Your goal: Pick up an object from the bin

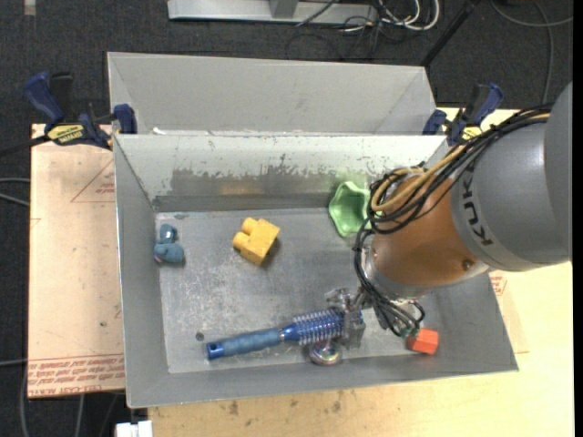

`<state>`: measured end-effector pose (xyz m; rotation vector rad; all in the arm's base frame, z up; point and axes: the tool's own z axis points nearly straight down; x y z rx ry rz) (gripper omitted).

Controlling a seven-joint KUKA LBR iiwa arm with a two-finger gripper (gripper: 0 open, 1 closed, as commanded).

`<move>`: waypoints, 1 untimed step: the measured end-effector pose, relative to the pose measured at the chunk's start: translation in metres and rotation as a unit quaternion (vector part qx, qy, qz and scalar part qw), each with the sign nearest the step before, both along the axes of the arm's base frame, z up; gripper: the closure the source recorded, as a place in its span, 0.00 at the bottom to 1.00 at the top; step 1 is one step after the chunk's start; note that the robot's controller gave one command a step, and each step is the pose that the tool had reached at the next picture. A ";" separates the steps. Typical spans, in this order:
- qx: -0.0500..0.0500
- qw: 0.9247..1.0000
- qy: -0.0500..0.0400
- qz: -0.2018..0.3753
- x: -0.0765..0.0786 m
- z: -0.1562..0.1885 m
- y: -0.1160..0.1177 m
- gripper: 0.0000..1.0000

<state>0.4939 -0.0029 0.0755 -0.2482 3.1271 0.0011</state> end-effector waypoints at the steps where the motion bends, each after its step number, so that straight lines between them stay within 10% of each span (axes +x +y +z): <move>1: -0.001 1.000 -0.002 -0.005 0.005 0.128 -0.015 1.00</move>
Offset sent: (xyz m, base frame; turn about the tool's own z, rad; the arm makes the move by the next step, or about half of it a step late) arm 0.0034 -0.0147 0.1247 0.0072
